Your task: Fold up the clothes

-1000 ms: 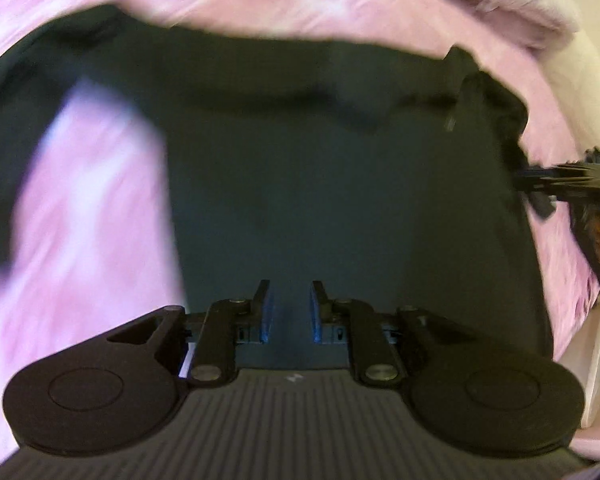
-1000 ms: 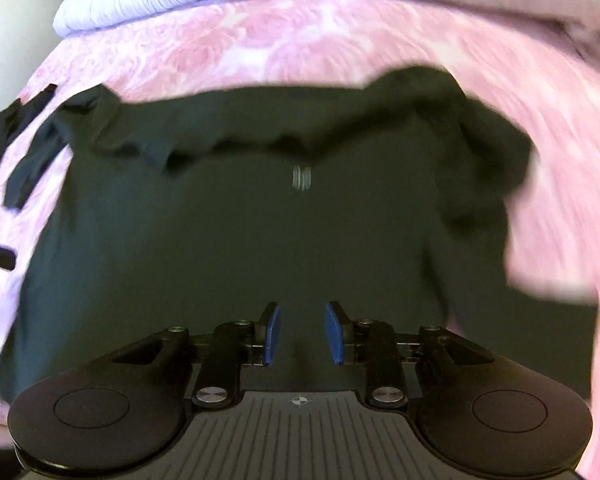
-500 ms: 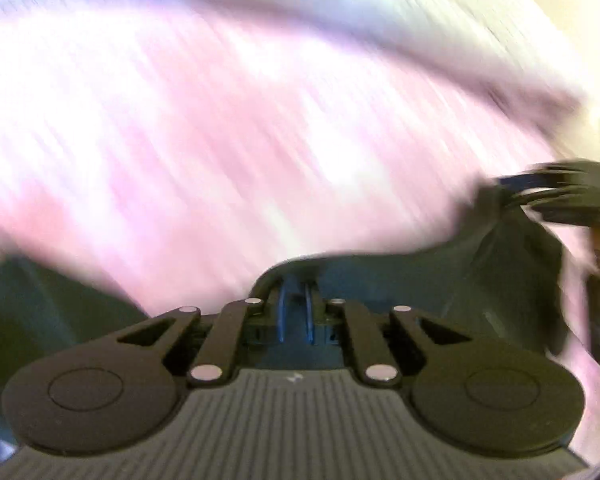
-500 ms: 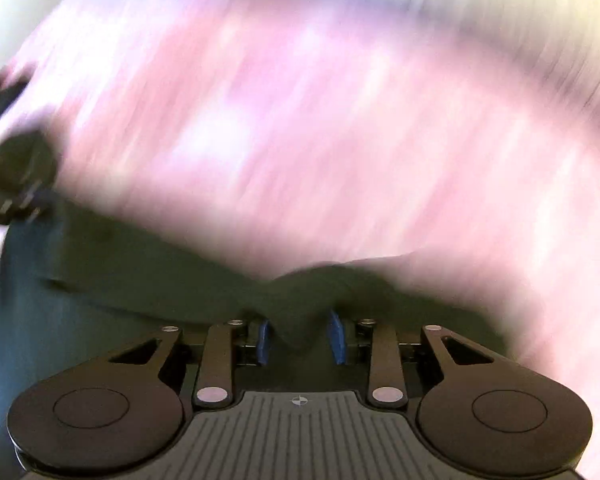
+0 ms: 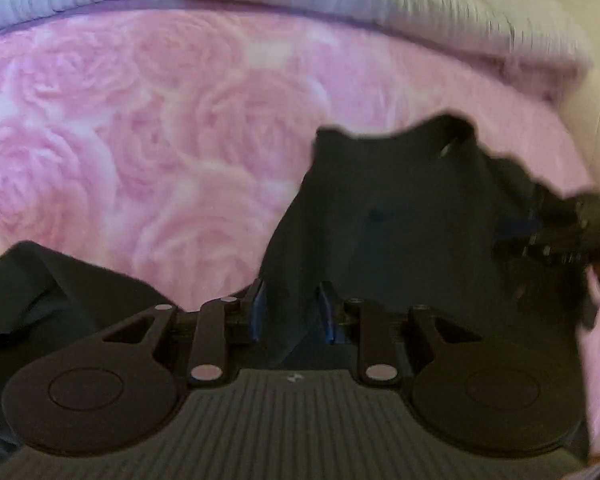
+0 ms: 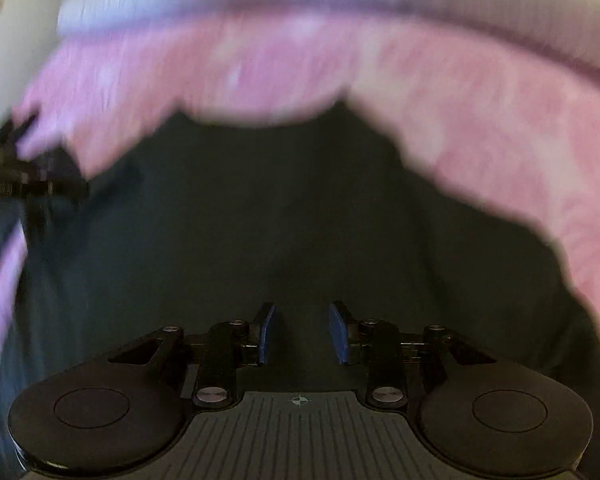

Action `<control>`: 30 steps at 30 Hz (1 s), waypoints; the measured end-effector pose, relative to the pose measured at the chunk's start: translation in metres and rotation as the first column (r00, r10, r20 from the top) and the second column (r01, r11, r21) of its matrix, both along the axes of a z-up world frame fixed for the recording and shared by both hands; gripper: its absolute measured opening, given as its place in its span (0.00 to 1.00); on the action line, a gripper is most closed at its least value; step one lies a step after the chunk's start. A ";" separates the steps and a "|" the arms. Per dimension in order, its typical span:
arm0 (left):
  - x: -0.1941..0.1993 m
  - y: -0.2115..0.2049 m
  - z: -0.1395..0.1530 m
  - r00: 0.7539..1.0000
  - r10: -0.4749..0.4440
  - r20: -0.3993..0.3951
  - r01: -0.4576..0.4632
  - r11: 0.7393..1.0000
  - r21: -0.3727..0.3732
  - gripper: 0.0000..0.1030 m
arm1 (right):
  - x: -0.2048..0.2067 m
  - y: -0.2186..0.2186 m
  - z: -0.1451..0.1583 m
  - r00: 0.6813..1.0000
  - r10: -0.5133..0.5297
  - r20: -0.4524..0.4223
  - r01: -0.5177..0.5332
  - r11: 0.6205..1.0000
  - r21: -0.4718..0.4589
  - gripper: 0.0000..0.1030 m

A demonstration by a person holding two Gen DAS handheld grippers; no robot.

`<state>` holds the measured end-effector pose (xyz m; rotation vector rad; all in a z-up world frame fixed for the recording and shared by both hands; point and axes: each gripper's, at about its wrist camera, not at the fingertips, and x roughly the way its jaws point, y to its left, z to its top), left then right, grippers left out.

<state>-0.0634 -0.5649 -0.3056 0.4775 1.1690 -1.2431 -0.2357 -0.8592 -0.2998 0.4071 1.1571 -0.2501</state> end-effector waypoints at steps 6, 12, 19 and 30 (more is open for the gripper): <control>0.038 0.051 0.042 0.992 0.048 0.114 -0.050 0.999 0.013 0.40 | -0.011 0.004 0.025 0.989 -0.145 0.034 0.149 0.974 -0.169 0.33; 0.073 0.140 0.075 0.954 0.013 0.298 -0.073 0.979 0.192 0.42 | -0.019 0.067 0.042 0.993 -0.071 0.095 0.078 0.994 -0.073 0.35; 0.084 0.201 0.050 0.954 -0.073 0.291 -0.029 0.943 0.331 0.43 | -0.017 0.162 0.038 0.994 -0.051 0.095 0.048 0.998 0.027 0.36; 0.129 0.253 0.011 0.993 -0.042 0.110 0.015 0.972 0.232 0.02 | 0.062 0.294 0.027 0.987 -0.160 0.034 0.158 0.986 0.045 0.36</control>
